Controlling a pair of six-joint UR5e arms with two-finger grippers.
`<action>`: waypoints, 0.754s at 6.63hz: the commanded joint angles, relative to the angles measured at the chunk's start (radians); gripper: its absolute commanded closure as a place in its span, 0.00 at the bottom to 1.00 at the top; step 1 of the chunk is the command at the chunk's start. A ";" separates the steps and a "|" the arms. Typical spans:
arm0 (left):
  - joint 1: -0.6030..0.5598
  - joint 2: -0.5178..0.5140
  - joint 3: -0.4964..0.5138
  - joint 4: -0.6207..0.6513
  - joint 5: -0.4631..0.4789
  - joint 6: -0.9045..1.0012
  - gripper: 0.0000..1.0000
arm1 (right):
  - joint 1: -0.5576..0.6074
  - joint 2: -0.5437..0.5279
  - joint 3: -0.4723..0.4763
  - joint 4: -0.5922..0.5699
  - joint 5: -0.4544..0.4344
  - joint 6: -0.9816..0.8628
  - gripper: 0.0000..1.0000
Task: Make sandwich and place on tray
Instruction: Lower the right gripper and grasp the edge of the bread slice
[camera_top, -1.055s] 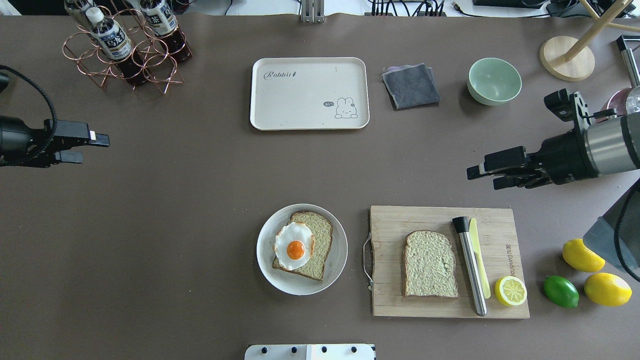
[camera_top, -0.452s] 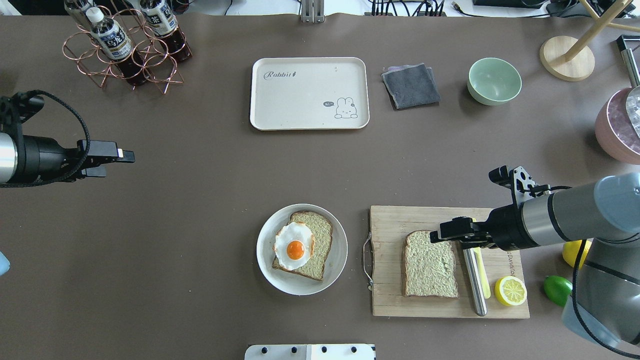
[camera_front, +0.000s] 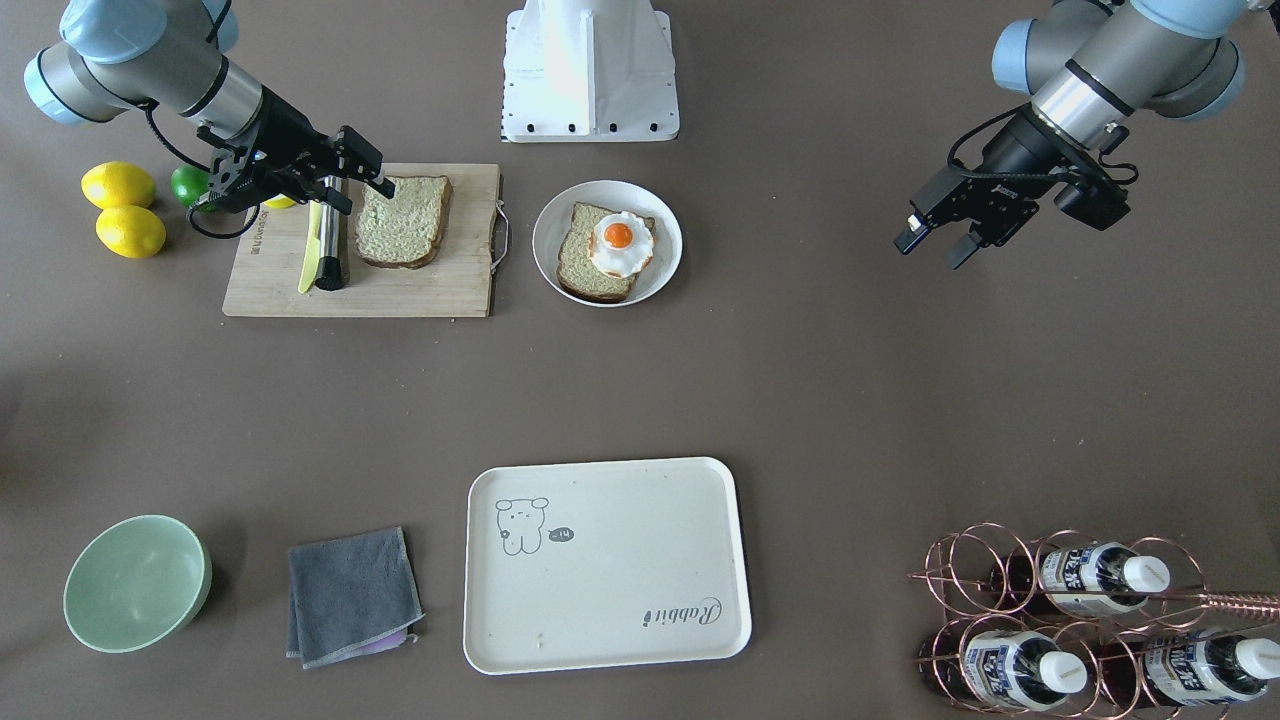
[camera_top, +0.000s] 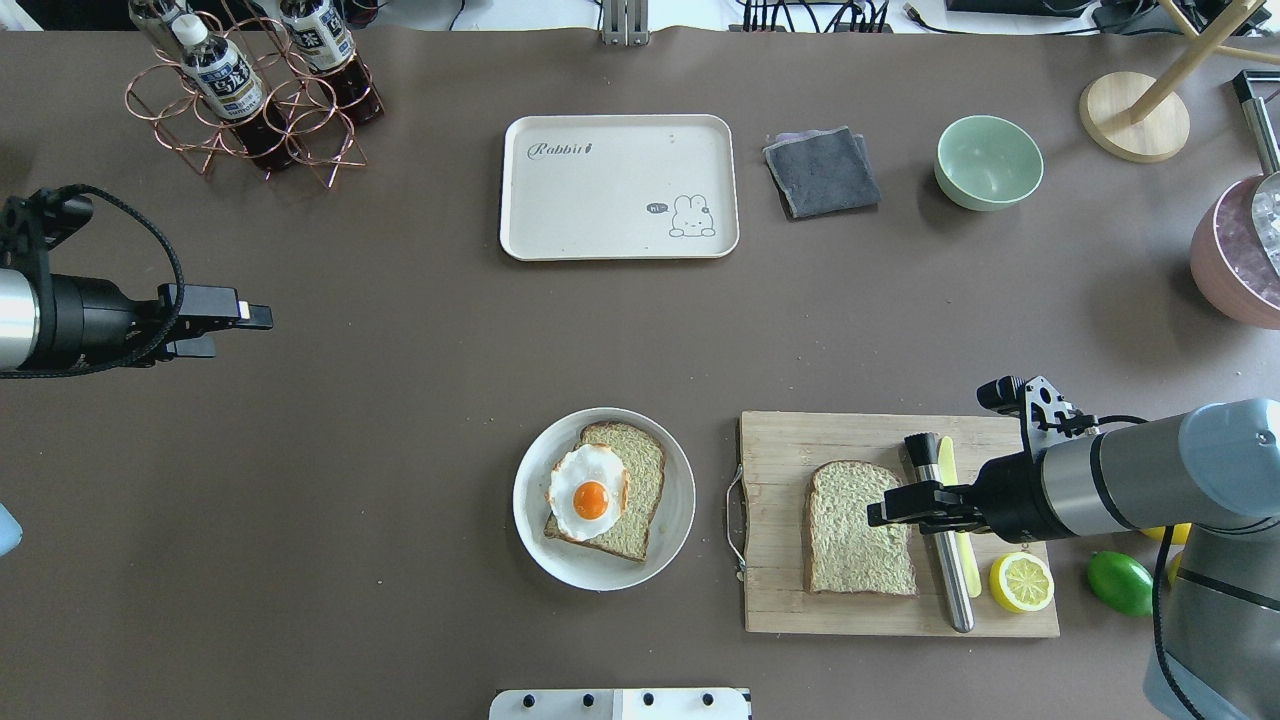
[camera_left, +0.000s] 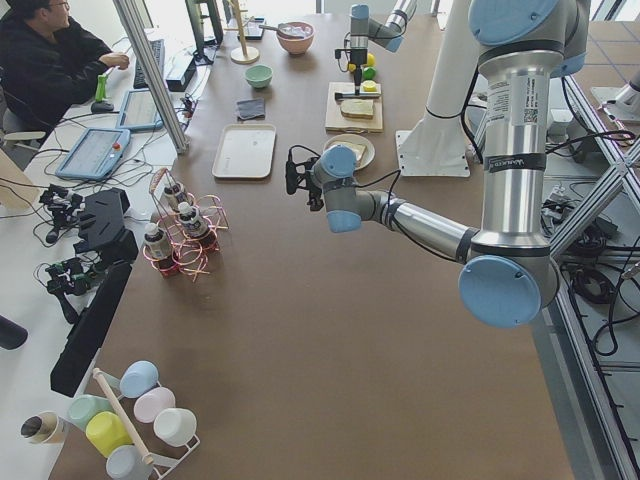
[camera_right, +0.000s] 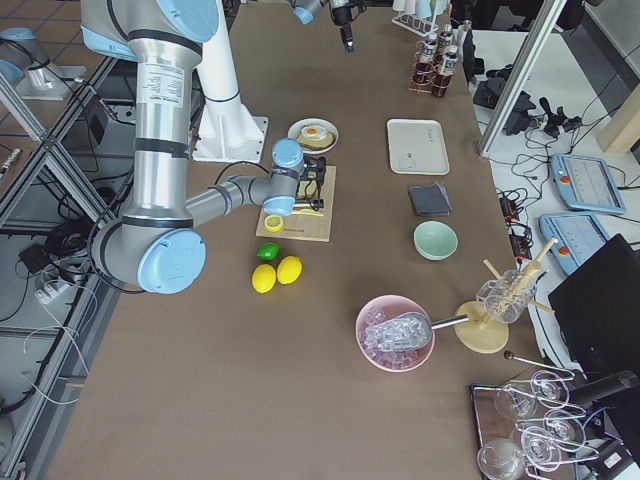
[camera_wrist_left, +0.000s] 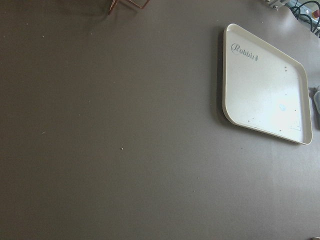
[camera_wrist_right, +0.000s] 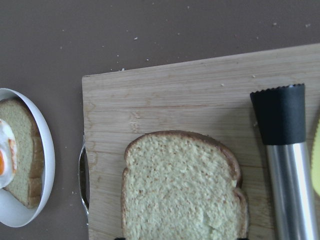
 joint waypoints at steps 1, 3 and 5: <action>0.001 0.000 0.000 -0.001 -0.001 0.000 0.02 | -0.036 -0.011 -0.001 -0.006 -0.037 0.000 0.21; 0.002 0.000 0.000 -0.003 0.000 0.000 0.02 | -0.053 0.001 0.013 -0.078 -0.063 0.000 0.21; 0.001 0.001 0.000 -0.003 -0.001 0.000 0.02 | -0.076 0.007 0.063 -0.188 -0.097 0.000 0.23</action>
